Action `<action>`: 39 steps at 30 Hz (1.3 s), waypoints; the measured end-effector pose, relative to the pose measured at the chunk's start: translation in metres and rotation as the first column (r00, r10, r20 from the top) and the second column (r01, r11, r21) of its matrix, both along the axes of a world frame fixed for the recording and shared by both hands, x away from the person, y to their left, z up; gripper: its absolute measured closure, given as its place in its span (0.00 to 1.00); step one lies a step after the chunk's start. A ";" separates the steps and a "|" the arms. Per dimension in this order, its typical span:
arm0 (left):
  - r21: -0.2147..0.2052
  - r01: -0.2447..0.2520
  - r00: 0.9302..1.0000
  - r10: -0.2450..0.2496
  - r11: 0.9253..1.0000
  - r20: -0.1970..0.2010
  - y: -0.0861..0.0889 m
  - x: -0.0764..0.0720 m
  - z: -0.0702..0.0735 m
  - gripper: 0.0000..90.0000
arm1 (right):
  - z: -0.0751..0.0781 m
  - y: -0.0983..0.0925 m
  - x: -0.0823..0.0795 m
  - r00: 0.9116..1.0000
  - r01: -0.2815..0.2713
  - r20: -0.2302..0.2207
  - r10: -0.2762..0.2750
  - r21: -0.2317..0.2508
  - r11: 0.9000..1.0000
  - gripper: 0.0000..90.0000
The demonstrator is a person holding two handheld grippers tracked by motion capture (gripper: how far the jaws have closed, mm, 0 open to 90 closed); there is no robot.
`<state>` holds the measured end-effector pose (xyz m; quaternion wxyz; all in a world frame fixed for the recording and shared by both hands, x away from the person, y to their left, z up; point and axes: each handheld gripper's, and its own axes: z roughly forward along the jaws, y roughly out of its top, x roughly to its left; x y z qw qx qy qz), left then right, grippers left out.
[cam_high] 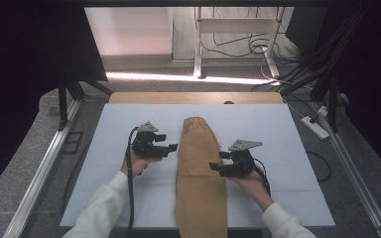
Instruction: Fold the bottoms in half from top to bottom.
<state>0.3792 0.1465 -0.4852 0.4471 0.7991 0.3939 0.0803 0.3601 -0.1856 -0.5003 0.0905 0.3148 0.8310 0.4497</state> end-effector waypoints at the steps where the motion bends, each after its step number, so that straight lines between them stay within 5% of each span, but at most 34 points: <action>1: 0.002 0.000 1.000 0.000 1.000 -0.001 0.000 0.001 0.000 0.33 | 0.000 0.000 0.002 1.000 0.000 0.002 0.000 -0.006 1.000 0.41; 16: 0.007 -0.005 0.999 0.006 1.000 -0.051 -0.018 0.036 -0.007 0.32 | 0.003 0.006 0.057 0.997 0.071 -0.036 -0.071 0.008 0.997 0.41; 26: 0.045 -0.032 0.994 0.037 0.998 -0.105 -0.033 0.065 -0.024 0.30 | -0.008 0.012 0.100 0.985 0.156 -0.078 -0.155 0.009 0.988 0.42; 39: 0.089 -0.058 0.990 0.069 0.994 -0.123 -0.038 0.076 -0.035 0.30 | -0.017 0.019 0.114 0.983 0.163 -0.087 -0.164 -0.025 0.986 0.43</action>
